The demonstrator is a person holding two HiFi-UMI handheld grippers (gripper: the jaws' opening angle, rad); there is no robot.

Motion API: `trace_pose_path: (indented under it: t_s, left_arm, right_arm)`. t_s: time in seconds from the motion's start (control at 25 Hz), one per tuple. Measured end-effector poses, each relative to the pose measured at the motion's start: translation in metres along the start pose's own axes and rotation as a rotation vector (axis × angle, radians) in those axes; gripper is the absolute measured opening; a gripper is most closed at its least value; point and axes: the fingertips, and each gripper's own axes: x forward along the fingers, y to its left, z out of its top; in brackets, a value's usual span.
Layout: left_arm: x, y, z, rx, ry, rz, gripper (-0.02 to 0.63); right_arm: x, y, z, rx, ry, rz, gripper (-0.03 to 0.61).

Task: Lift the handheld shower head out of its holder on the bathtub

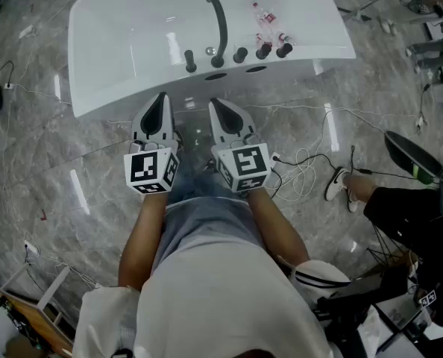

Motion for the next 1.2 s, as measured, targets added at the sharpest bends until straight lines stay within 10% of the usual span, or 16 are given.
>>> trace_pose_path:
  t_s: [0.64,0.8,1.2]
  left_arm:
    - [0.094,0.068,-0.051,0.077,-0.003,-0.168,0.018]
    - [0.128,0.083,-0.083,0.08,0.028,-0.198,0.02]
    - [0.18,0.117,-0.183,0.1,0.048,-0.239,0.02]
  right_arm:
    - [0.119,0.004,-0.035,0.04,-0.076,-0.073,0.02]
    - [0.167,-0.012,-0.083,0.053,-0.013,-0.087,0.17]
    - [0.281,-0.07,-0.258,-0.035,0.153,-0.214,0.216]
